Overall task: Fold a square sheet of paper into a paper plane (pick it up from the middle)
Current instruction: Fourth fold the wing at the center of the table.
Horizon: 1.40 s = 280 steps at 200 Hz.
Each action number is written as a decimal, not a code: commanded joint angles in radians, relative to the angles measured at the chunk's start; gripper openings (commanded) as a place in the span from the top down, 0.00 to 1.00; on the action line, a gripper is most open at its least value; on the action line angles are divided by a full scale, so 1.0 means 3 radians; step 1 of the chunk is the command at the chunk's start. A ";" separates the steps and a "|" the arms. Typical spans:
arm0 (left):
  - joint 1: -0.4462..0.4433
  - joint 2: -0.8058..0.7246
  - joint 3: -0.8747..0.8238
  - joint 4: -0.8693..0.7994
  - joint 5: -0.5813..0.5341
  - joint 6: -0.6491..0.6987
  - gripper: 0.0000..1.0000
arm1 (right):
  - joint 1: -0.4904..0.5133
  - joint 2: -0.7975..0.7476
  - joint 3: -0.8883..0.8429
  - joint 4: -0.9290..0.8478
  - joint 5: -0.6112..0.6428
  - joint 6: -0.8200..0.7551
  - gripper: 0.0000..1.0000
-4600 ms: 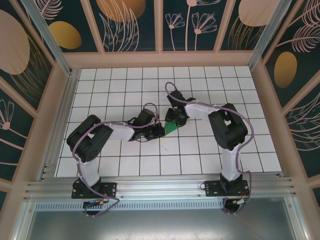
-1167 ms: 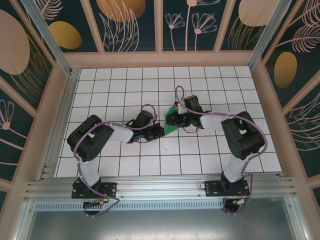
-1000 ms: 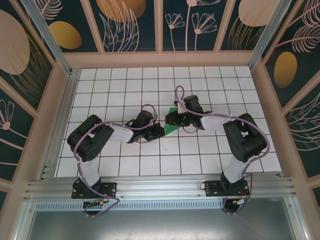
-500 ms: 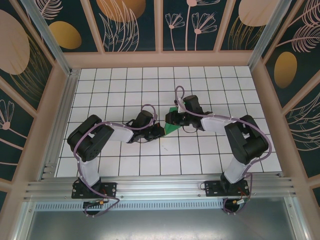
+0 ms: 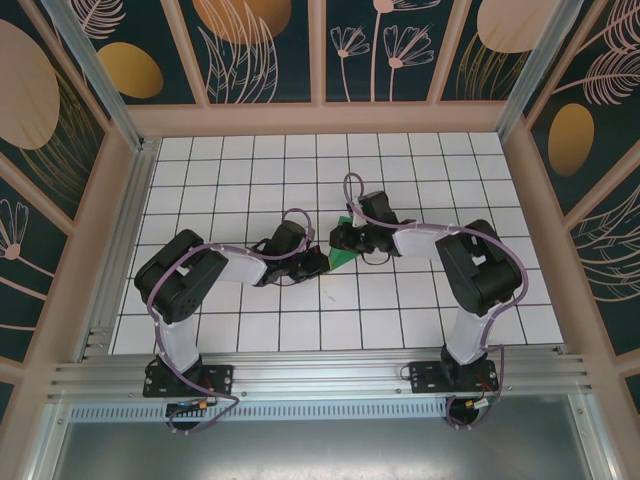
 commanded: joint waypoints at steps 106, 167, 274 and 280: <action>0.0001 0.0169 -0.0137 -0.0464 -0.0146 -0.0007 1.00 | -0.0021 0.0238 0.0148 -0.0049 0.0128 0.0012 0.75; 0.0003 0.0169 -0.0127 -0.0465 -0.0137 0.0001 1.00 | -0.0031 0.0268 0.0152 0.0077 -0.0111 -0.0022 0.75; 0.0006 0.0025 -0.0086 -0.0466 -0.0124 0.0032 1.00 | -0.0058 0.0461 0.0249 -0.0184 0.0049 -0.0031 0.77; 0.0002 -0.0025 -0.0086 -0.0437 -0.0124 0.0029 1.00 | -0.0058 0.0460 0.0248 -0.0207 0.0066 -0.0030 0.77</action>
